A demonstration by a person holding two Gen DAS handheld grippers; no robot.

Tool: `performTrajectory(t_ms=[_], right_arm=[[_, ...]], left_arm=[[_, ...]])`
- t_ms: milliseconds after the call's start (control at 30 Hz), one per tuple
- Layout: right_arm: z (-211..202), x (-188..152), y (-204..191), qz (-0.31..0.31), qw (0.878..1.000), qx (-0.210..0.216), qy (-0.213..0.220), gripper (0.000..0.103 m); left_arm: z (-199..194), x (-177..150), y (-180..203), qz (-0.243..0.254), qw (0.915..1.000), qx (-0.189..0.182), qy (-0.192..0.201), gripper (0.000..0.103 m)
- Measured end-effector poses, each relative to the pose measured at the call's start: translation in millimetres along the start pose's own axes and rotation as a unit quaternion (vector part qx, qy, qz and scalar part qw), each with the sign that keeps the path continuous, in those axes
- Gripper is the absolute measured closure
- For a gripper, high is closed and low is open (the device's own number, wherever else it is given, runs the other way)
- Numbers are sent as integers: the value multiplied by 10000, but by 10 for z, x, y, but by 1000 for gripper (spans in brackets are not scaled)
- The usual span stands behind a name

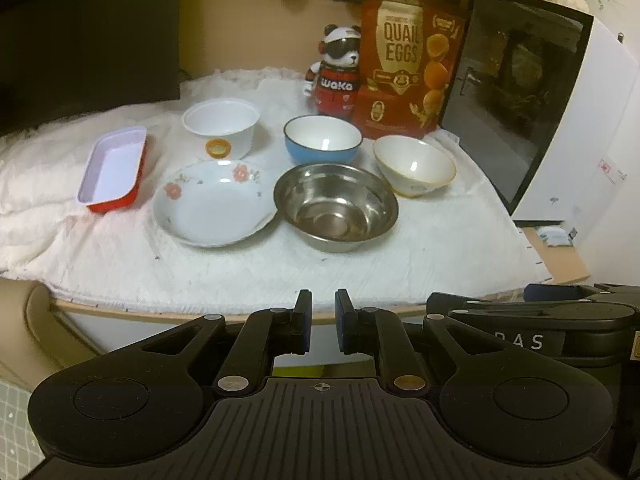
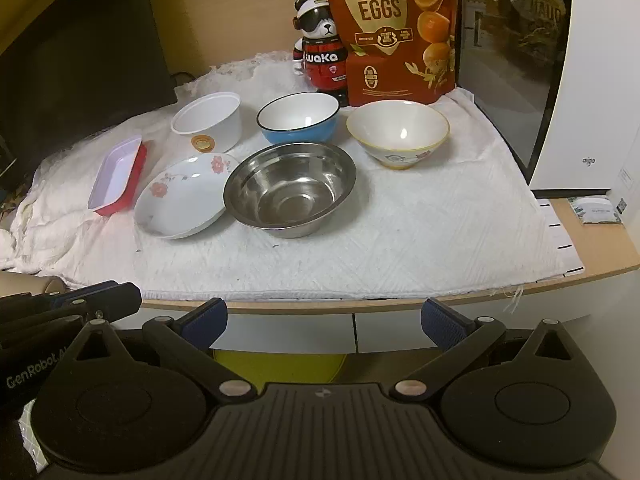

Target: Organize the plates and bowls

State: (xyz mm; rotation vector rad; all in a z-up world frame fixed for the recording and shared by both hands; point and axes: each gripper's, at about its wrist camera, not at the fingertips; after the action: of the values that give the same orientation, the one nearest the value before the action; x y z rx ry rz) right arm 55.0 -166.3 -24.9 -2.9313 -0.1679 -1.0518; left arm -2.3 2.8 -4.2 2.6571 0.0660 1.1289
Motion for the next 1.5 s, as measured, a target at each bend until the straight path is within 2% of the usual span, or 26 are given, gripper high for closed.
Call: performTrajectory(t_ms=[1500], right_arm=[[-4,-24,42,20,10000,92,11,0]], left_arm=[[25,17,3,-93,9998,61,-155,88]])
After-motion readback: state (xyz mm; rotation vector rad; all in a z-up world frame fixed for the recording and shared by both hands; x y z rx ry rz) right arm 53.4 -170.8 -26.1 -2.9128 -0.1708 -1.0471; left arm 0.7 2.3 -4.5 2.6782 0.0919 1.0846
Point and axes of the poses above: each gripper's, at about its wrist camera, not at the fingertips, and z roughly the way its jaws point, y to its right, x to its top, and after that the axes turned 12 degrees about -x, right-handed
